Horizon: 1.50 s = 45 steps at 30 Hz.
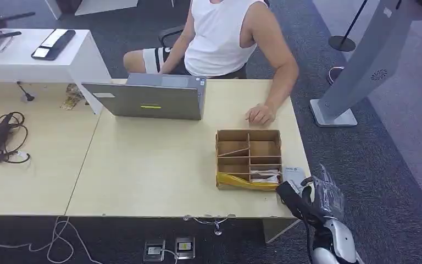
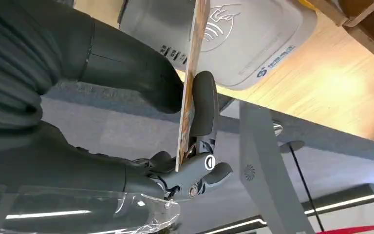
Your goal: Pass the card to the sensor for recognition and then transmit it.
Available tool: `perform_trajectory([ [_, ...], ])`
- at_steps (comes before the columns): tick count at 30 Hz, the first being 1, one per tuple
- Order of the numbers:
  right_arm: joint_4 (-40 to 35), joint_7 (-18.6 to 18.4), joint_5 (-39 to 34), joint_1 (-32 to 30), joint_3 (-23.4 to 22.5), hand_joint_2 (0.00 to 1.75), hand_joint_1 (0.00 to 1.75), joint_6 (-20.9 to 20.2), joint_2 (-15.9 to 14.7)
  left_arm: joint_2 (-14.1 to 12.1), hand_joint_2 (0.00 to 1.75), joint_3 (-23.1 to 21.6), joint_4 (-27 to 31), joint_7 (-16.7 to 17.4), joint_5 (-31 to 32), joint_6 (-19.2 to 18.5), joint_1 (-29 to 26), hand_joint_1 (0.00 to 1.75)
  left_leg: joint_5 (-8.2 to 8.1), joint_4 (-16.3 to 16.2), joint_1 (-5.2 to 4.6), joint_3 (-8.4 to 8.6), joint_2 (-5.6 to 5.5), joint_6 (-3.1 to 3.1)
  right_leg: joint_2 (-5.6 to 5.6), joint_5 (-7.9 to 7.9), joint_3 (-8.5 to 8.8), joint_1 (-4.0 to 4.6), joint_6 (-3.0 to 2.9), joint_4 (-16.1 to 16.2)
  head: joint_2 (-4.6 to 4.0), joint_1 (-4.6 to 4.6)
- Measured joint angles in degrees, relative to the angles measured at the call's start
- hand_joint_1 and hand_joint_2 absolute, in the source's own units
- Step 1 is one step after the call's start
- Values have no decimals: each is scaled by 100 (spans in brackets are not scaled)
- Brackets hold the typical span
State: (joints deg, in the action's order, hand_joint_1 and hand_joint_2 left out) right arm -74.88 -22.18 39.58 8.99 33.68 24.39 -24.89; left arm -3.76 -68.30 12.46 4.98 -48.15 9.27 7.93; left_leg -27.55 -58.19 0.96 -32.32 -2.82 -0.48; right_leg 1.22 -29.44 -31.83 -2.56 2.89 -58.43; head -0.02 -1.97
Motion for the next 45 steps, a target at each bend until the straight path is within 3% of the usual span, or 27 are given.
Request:
perform_trajectory([
  [26,74,125,297,124,-195,175,175,42,116,28,175,-4,0,-2,101,11,2,0,0,0,-1,0,7,0,6,2,3,0,1,0,0,0],
  [33,-348,-14,742,448,-469,175,175,199,25,66,175,-15,0,-20,103,304,-3,0,0,0,-3,0,6,0,7,3,1,-2,1,-1,0,-2],
  [38,-938,-144,1111,816,-741,175,175,17,-153,63,175,-20,0,-22,116,306,-4,0,0,0,-3,-2,6,0,7,4,2,-3,1,-2,0,0],
  [45,-1294,-98,1338,1760,-723,175,175,-636,-199,72,175,-28,0,-39,203,304,7,0,2,0,-1,-4,5,0,8,5,3,-1,1,-6,0,-4],
])
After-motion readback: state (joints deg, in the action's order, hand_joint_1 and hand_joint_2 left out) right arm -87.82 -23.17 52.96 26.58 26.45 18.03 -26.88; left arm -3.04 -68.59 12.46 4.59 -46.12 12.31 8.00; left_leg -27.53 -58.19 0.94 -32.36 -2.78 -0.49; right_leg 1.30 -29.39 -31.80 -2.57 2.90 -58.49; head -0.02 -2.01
